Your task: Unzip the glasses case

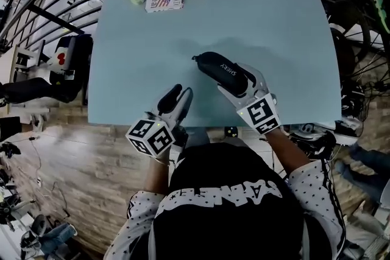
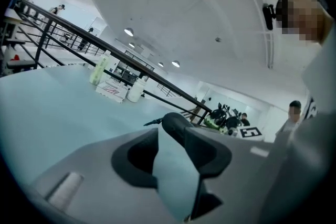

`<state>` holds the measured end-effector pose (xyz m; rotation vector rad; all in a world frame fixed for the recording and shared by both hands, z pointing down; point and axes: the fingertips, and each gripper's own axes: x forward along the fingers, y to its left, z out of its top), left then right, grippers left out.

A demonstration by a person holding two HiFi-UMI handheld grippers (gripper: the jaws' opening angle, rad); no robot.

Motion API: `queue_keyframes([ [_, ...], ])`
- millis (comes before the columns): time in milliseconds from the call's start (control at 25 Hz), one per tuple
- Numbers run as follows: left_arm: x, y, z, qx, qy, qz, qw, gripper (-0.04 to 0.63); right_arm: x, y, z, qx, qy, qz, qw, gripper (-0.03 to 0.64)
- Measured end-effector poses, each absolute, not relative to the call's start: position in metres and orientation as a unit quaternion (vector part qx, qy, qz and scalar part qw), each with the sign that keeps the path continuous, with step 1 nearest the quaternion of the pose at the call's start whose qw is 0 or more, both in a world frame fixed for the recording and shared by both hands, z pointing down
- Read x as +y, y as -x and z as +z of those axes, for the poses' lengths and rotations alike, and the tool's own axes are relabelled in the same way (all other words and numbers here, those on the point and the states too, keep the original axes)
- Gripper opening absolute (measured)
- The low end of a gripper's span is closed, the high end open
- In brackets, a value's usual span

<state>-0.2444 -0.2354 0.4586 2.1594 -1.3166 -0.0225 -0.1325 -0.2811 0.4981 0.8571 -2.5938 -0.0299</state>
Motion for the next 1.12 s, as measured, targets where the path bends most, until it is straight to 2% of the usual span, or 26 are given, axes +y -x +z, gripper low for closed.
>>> queue_keyframes([
  [600,-0.266,0.179,0.389,-0.411,-0.852,-0.104,0.309,0.000,-0.278,0.109,0.405,-0.925,-0.356,-0.060,0.117,0.318],
  [1120,-0.268,0.148,0.318,-0.382,-0.879,-0.138,0.251,0.000,-0.260,0.106,0.336,-0.924,-0.354,-0.130,0.060,0.318],
])
